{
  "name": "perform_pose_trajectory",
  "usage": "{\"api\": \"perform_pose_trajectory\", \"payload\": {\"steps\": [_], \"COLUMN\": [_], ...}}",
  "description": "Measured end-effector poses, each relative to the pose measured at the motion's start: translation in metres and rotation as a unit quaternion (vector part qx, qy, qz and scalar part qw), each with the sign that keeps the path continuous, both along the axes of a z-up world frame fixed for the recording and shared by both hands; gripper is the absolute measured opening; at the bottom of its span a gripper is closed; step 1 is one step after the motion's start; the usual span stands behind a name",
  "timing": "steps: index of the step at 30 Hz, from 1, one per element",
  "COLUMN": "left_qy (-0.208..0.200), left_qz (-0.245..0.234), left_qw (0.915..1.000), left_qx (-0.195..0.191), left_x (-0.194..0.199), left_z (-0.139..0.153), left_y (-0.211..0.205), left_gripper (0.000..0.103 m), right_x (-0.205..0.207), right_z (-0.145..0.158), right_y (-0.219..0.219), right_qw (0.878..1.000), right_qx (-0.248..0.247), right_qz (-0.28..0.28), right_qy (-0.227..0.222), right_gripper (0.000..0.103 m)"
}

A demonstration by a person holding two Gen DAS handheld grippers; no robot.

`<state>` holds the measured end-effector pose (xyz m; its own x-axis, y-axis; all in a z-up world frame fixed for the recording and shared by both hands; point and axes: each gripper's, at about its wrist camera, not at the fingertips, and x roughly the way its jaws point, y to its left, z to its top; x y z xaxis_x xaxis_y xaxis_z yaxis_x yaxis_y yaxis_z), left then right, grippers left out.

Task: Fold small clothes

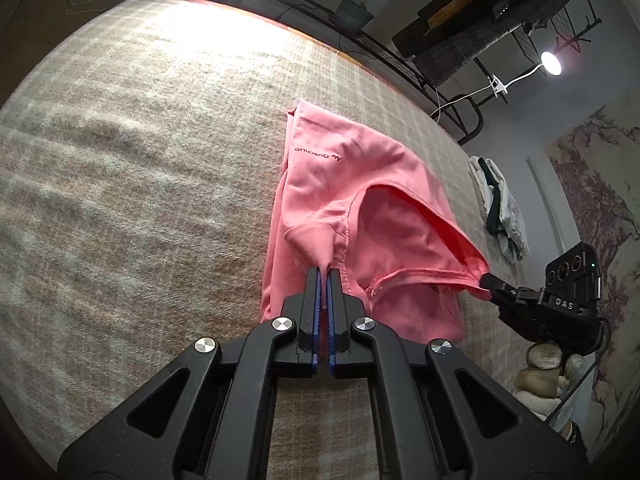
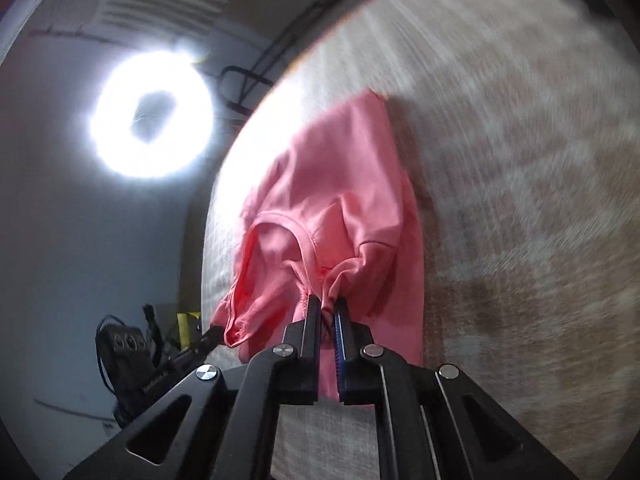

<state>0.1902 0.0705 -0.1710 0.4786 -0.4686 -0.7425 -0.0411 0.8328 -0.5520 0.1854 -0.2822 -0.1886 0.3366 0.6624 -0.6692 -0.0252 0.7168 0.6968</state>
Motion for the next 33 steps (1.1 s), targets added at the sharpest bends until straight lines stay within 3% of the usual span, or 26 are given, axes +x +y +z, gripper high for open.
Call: {"api": "perform_pose_trajectory", "payload": {"steps": [5,11,15,18,19,21,28,31,32,33], "left_qy": [0.001,0.011,0.007,0.029,0.032,0.025,0.024,0.022,0.020,0.018], "left_qz": [-0.004,-0.012,-0.015,-0.021,-0.024,-0.020,-0.016,-0.027,-0.031,-0.032], "left_qw": [1.0000,0.9998,0.9994,0.9991,0.9988,0.9983,0.9990,0.9987,0.9985,0.9983], "left_qx": [-0.004,0.010,0.030,0.023,0.030,0.049,0.034,0.038,0.041,0.044], "left_x": [-0.012,-0.020,-0.023,-0.023,-0.024,-0.028,-0.025,-0.025,-0.025,-0.025], "left_z": [-0.001,-0.008,-0.009,-0.023,-0.024,-0.023,-0.021,-0.020,-0.019,-0.016], "left_y": [0.008,0.007,0.010,0.013,0.012,0.013,0.017,0.010,0.008,0.006], "left_gripper": [0.000,0.000,0.000,0.000,0.000,0.000,0.000,0.000,0.000,0.000], "right_x": [-0.017,-0.020,-0.027,-0.033,-0.034,-0.035,-0.029,-0.025,-0.024,-0.024], "right_z": [0.015,-0.008,0.000,-0.001,-0.004,-0.008,-0.013,-0.023,-0.025,-0.025], "right_y": [-0.017,-0.013,-0.015,-0.012,-0.011,-0.011,-0.051,-0.051,-0.046,-0.042], "right_qw": [1.000,0.999,0.999,0.997,0.996,0.995,0.999,0.999,0.999,0.999], "right_qx": [0.008,-0.026,-0.018,-0.047,-0.057,-0.055,-0.028,-0.001,0.000,-0.003], "right_qz": [0.011,0.035,0.042,0.059,0.070,0.085,0.026,0.036,0.042,0.047], "right_qy": [-0.021,-0.001,-0.010,-0.022,-0.018,-0.011,-0.006,0.007,0.008,0.004], "right_gripper": [0.003,0.003,0.003,0.014,0.029,0.038,0.037,0.036,0.031,0.012]}}
